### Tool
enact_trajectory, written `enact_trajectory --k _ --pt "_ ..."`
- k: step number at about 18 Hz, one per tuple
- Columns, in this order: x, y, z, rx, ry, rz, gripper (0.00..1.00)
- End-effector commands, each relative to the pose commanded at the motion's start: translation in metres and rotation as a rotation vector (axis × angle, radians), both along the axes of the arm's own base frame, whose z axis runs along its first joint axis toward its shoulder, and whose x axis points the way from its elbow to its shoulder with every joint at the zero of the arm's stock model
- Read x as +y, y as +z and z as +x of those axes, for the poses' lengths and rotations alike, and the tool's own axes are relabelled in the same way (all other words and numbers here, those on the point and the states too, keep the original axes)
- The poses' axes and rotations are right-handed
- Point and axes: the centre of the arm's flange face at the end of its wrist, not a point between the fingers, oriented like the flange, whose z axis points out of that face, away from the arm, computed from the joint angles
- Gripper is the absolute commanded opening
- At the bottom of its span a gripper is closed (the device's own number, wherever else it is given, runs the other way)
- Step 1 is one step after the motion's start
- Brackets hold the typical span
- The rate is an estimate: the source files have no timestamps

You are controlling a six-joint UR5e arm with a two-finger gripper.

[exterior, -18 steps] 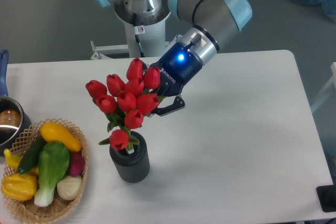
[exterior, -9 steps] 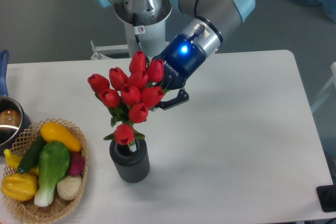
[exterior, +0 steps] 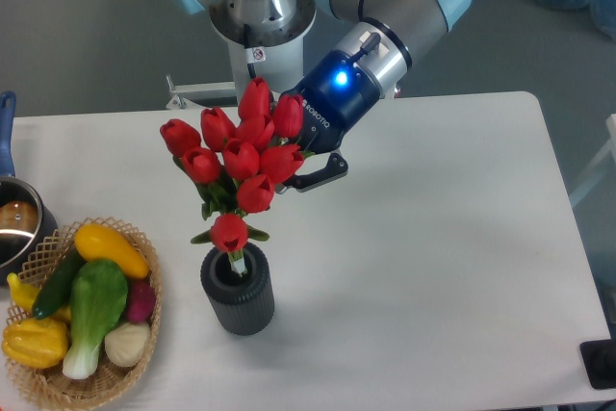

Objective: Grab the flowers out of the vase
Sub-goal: 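Lift the gripped tulips upward out of the black vase, then carry the tulip bunch up and away from the vase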

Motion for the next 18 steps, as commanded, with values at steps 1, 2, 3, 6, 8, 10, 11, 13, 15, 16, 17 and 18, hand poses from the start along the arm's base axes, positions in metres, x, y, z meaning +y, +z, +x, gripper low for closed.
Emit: enact_trajectory --k 1,2,3,6,8,10,11,13,15,16,17,18 --pt "0.000 0.001 0.000 -0.006 0.002 -0.002 0.41" --pt "0.000 0.002 0.002 -0.011 0.003 -0.004 0.41" --pt "0.000 0.003 0.002 -0.010 0.003 -0.003 0.41" --pt "-0.002 0.005 0.001 -0.010 0.007 -0.003 0.41" --pt "-0.003 0.011 -0.001 -0.002 0.012 0.002 0.40" --pt "-0.008 0.020 -0.010 0.010 0.030 0.009 0.41" --pt "-0.015 0.023 -0.020 0.017 0.050 0.013 0.41" --pt "-0.024 0.031 -0.033 0.034 0.074 0.021 0.41" --pt "-0.030 0.037 -0.043 0.048 0.093 0.026 0.41" --pt "-0.036 0.039 -0.051 0.053 0.108 0.027 0.41" --pt "-0.043 0.038 -0.059 0.054 0.126 0.027 0.41" --pt "-0.048 0.039 -0.066 0.057 0.139 0.028 0.41"
